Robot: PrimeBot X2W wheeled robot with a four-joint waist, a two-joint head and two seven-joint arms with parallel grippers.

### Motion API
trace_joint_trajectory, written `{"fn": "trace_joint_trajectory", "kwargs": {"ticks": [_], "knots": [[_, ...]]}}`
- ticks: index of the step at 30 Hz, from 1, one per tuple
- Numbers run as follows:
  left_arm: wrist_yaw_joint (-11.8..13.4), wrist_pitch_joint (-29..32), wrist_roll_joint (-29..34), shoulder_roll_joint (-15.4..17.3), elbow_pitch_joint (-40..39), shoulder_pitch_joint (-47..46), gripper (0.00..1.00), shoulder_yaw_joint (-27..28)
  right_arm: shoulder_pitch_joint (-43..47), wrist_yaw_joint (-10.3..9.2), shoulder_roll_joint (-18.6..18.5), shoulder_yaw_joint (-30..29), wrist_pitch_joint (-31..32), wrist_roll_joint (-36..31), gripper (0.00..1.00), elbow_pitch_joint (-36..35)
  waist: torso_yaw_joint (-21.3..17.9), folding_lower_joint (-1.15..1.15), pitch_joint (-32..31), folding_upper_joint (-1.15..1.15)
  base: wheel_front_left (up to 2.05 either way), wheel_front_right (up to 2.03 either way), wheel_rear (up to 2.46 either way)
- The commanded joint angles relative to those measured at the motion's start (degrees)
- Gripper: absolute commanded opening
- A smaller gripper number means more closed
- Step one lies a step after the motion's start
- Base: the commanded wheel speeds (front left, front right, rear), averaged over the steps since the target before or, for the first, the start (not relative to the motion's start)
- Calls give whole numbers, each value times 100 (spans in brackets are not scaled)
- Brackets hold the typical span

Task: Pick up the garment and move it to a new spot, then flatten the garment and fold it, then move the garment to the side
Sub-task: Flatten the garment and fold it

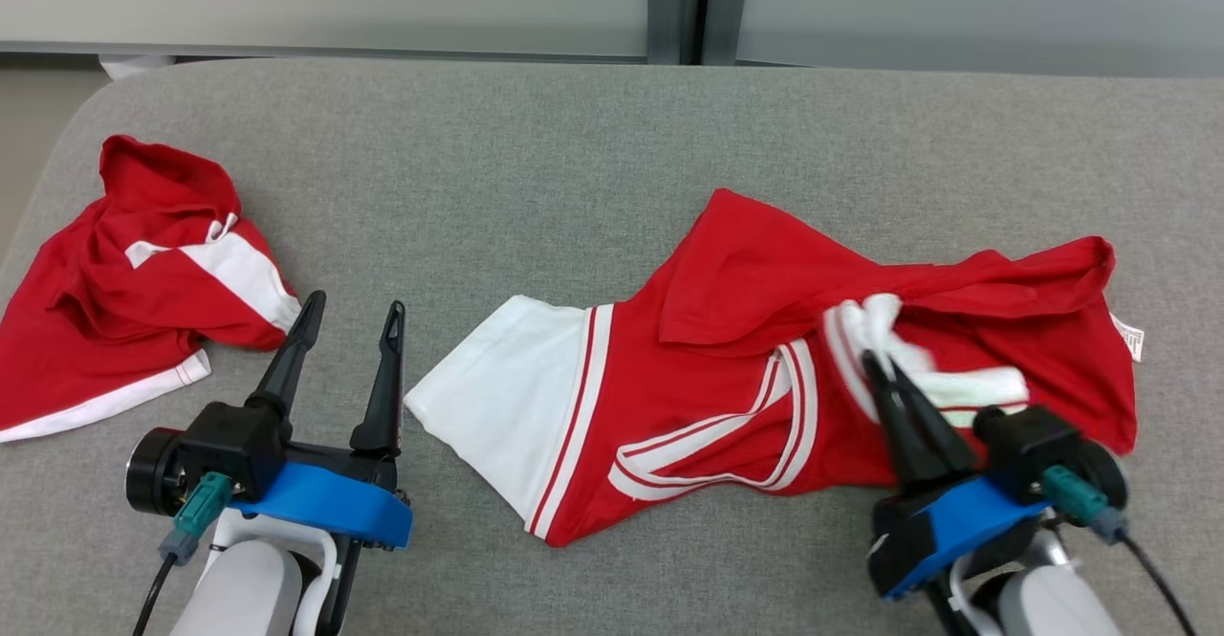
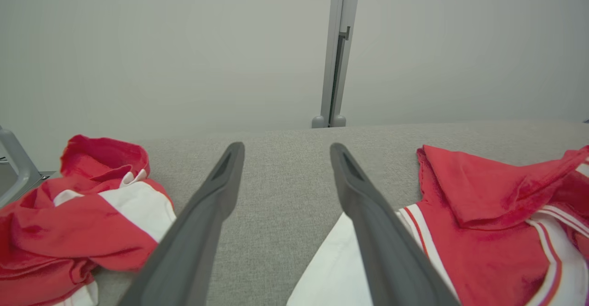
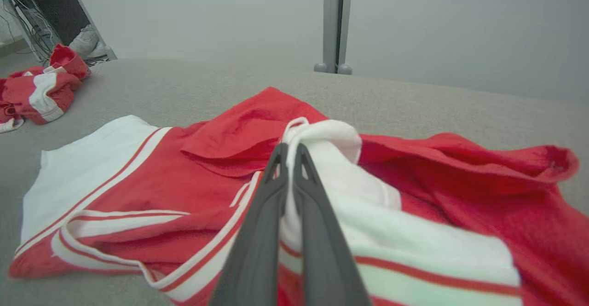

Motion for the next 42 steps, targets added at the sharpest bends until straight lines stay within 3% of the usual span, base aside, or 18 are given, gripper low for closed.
{"fn": "trace_joint_trajectory", "kwargs": {"ticks": [1,6,13,14,15,21,26,42], "knots": [[1,-34,15,8,-7,26,100,12,67,0,21,99,-13,24,0,-77,-15,0,-18,-1,0,0,0],[-11,-33,20,9,-25,-12,100,-20,122,0,103,977,127,181,0,-323,-2,0,-45,-1,0,0,0],[-30,-38,-12,-41,0,-36,100,-58,263,0,170,2158,260,605,3,95,114,0,-41,-1,0,0,0],[-24,-39,-22,-51,4,-31,100,-55,272,0,168,2285,237,682,45,130,126,0,-37,-1,0,0,0],[-19,-39,-29,-59,7,-26,100,-53,258,0,169,2385,193,712,100,162,135,0,-37,-1,0,0,0],[19,-39,-45,-68,24,55,100,-6,69,0,181,2452,-207,840,100,-31,114,0,-75,-1,0,0,0],[46,-41,-41,-60,25,112,100,28,-48,0,178,2083,-392,741,100,-439,43,0,-157,-1,0,0,0],[98,-12,-42,66,-27,267,100,2,576,0,62,-1200,-206,347,100,-914,-107,0,-390,-1,0,0,0]]}}
